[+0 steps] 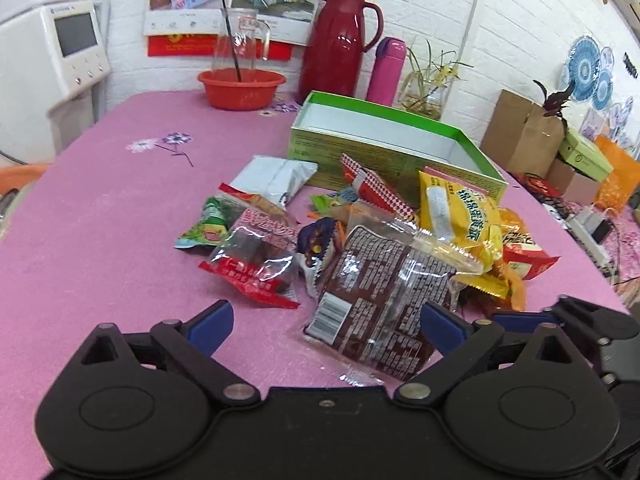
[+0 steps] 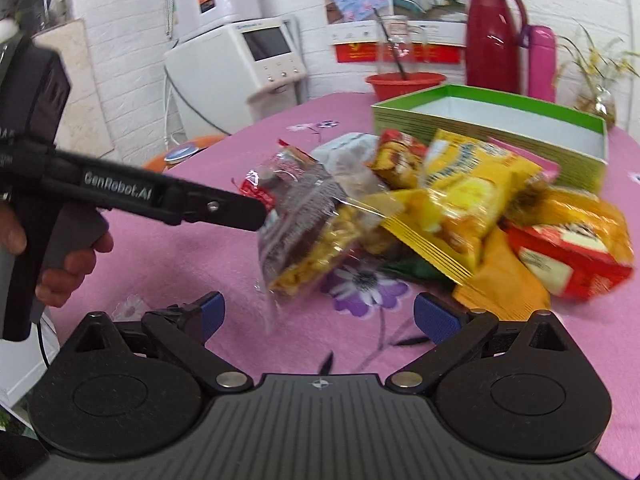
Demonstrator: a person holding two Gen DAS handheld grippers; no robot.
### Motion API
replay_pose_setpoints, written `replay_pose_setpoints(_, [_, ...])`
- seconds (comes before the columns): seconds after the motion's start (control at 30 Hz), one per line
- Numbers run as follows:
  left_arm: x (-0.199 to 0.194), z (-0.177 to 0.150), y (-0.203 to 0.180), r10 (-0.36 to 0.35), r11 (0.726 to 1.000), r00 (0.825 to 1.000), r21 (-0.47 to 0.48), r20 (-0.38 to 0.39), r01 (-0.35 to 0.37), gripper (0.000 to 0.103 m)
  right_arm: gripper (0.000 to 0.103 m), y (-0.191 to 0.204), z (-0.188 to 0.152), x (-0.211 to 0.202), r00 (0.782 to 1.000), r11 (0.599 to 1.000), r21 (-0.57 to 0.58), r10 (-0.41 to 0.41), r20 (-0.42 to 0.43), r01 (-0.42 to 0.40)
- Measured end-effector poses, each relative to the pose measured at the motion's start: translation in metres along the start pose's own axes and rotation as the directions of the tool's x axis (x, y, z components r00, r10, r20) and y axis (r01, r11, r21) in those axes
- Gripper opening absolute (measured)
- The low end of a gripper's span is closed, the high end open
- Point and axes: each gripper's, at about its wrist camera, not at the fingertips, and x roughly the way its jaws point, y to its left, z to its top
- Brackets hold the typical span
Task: Organize snacks
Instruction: 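Close the left gripper on the brown snack bag and lift it, then carry the brown bag over the green box and open the left gripper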
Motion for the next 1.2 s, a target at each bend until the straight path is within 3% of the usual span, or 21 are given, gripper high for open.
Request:
replay_pose_setpoints(0.17, [0.014,0.007,0.003,-0.090,0.996,0.996,0.008,-0.003,0.090,0.101,0.103,0.004,0.011,0.014,1.000,1.000,0.003,0.012,0.010,-0.012])
replay_pose_setpoints(0.2, [0.018,0.008,0.004,-0.109,0.994,0.994,0.006,-0.009,0.109,0.098,0.103,0.003,0.012,0.017,1.000,1.000,0.005,0.005,0.013,-0.005])
replay_pose_setpoints(0.27, [0.026,0.011,0.007,-0.143,0.990,0.989,-0.010,-0.033,0.142,0.082,0.103,0.000,0.014,0.020,1.000,1.000,0.022,0.001,0.018,-0.001])
replay_pose_setpoints(0.37, [0.039,0.016,0.011,-0.207,0.978,0.975,-0.058,-0.078,0.203,0.070,0.103,-0.003,0.014,0.023,1.000,0.998,0.056,0.003,0.024,-0.004])
replay_pose_setpoints(0.63, [0.056,0.018,0.015,-0.307,0.948,0.943,-0.129,-0.131,0.291,0.071,0.103,-0.014,0.010,0.021,0.999,0.993,0.115,-0.008,0.033,0.004])
replay_pose_setpoints(0.73, [0.053,0.013,0.012,-0.316,0.945,0.938,-0.135,-0.143,0.298,0.055,0.102,-0.013,0.008,0.022,1.000,0.993,0.118,0.006,0.019,-0.008])
replay_pose_setpoints(0.77, [0.051,0.011,0.012,-0.313,0.946,0.939,-0.138,-0.144,0.294,0.049,0.091,-0.012,0.008,0.022,1.000,0.993,0.116,0.020,0.017,-0.022])
replay_pose_setpoints(0.87, [0.040,0.006,0.012,-0.312,0.942,0.941,-0.172,-0.133,0.288,0.029,0.083,-0.009,0.006,0.014,1.000,0.993,0.121,0.003,0.025,-0.006])
replay_pose_setpoints(1.07, [-0.002,0.027,-0.017,-0.325,0.944,0.946,-0.076,-0.019,0.322,0.025,0.078,-0.004,0.019,-0.027,0.989,0.998,0.050,-0.034,0.146,0.027])
replay_pose_setpoints(1.2, [-0.002,0.062,-0.033,-0.350,0.936,0.936,-0.029,0.051,0.351,0.025,0.078,-0.016,0.044,-0.040,0.968,0.997,-0.003,-0.075,0.241,0.079])
